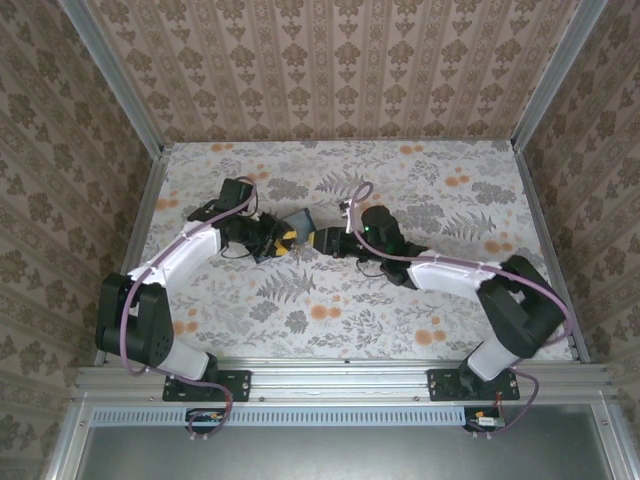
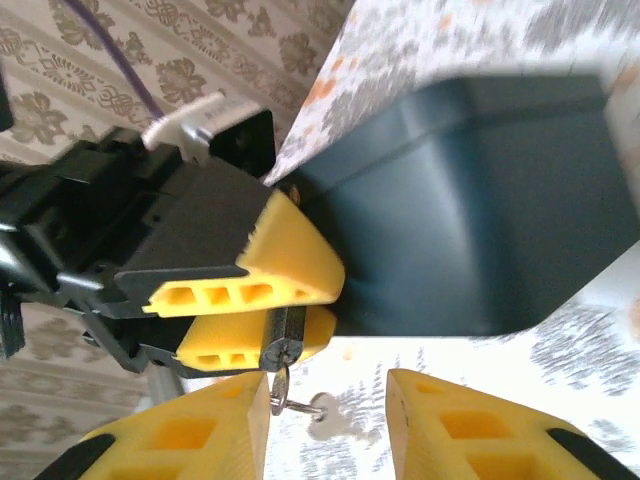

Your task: Unlock a padlock with a key

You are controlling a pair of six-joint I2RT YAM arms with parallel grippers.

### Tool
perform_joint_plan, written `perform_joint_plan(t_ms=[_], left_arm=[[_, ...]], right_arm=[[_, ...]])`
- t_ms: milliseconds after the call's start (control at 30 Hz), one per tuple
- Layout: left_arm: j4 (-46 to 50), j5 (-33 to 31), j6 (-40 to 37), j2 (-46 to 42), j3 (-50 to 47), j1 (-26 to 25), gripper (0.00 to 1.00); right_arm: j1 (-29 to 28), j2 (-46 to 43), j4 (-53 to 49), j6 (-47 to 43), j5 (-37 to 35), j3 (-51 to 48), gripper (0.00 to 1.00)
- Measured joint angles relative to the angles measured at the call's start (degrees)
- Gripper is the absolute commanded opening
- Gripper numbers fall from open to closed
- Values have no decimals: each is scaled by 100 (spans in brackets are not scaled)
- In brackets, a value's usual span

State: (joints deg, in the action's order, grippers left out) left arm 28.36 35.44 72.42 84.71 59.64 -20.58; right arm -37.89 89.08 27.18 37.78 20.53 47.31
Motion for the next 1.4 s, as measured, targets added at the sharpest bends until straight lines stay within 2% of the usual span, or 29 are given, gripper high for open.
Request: perform_joint_plan(t_ms=[100, 200, 367, 600, 800, 1100, 1267, 1333, 1400], left_arm=[[50, 57, -4, -2, 0, 0, 0], [131, 83, -7, -2, 0, 0, 0], [275, 85, -26, -2, 2, 0, 0], [299, 109, -44, -2, 13, 0, 0], [295, 151, -44, -2, 13, 0, 0], [289, 192, -42, -2, 11, 0, 0], [249, 195, -39, -2, 11, 0, 0], [227, 195, -42, -4, 11, 0, 0], [210, 197, -42, -7, 11, 0, 0]], right_arm=[[-94, -363, -439, -1209, -251, 0, 41], [-374, -407, -468, -2422, -629, -46, 41], [-975, -326, 254, -4295, -1165, -588, 44], [-1189, 177, 1062, -6026, -1945, -605, 44], [-1255, 369, 1379, -6741, -2175, -590, 40], [-1432, 527, 1478, -7123, -2225, -431, 35], [-1545, 564, 1545, -7228, -2317, -271, 25], [-1554, 581, 1547, -7232, -2330, -236, 26], [-1554, 592, 1534, -7232, -2339, -232, 33]])
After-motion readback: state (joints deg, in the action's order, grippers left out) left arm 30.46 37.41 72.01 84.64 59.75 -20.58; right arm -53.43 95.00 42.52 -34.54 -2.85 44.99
